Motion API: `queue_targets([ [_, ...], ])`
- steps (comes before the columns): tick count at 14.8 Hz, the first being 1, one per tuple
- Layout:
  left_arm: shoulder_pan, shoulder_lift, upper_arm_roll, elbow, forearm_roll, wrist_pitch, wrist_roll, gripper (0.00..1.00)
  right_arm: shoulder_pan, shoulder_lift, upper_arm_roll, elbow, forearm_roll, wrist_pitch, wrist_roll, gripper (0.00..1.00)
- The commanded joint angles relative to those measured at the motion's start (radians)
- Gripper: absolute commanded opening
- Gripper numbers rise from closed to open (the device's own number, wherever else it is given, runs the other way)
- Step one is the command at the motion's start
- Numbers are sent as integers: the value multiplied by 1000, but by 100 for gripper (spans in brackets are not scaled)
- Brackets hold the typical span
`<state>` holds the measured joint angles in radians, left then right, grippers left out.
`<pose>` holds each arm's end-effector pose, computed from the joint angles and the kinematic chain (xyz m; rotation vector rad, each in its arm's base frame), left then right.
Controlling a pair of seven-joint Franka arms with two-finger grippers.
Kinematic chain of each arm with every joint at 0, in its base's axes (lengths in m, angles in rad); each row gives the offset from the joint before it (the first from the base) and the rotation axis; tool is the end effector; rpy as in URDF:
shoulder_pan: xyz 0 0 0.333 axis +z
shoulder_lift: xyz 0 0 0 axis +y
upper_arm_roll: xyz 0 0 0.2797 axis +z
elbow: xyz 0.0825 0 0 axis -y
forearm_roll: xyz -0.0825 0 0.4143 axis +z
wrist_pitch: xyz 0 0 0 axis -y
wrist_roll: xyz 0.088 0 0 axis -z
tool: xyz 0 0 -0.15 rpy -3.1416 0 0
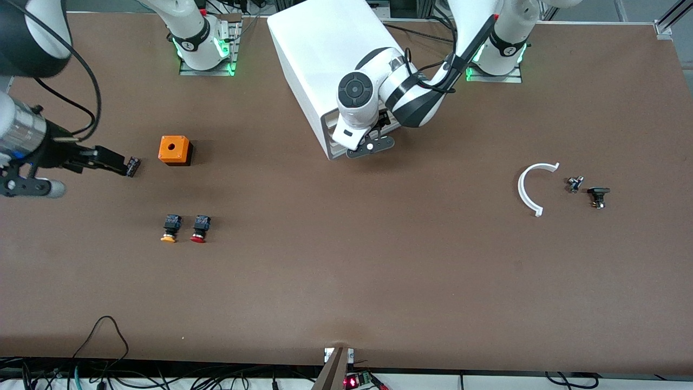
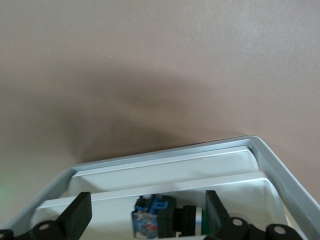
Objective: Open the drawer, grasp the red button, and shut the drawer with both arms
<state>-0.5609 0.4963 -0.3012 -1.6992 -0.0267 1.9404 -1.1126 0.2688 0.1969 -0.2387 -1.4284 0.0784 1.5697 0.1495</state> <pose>0.4180 -0.4849 0.2108 -2.9826 -0.4215 0.4089 0.6314 0.0413 0.4995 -3.1077 0.1836 0.0822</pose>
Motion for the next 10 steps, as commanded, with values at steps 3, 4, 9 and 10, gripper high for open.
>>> queue_targets([
  [3, 111, -51, -7, 101, -15, -164, 198, 100, -34, -83, 87, -32, -22, -59, 65, 100],
  [4, 140, -67, -7, 110, -15, -170, 245, 100, -86, -97, 154, -33, -22, -60, 65, 100],
  [9, 280, -163, 0, 113, -13, -192, 480, 100, -262, -143, 327, -62, -63, -60, 53, 100],
  [10, 342, -189, 0, 113, -6, -192, 602, 100, -290, -178, 361, -95, -74, -60, 53, 100],
])
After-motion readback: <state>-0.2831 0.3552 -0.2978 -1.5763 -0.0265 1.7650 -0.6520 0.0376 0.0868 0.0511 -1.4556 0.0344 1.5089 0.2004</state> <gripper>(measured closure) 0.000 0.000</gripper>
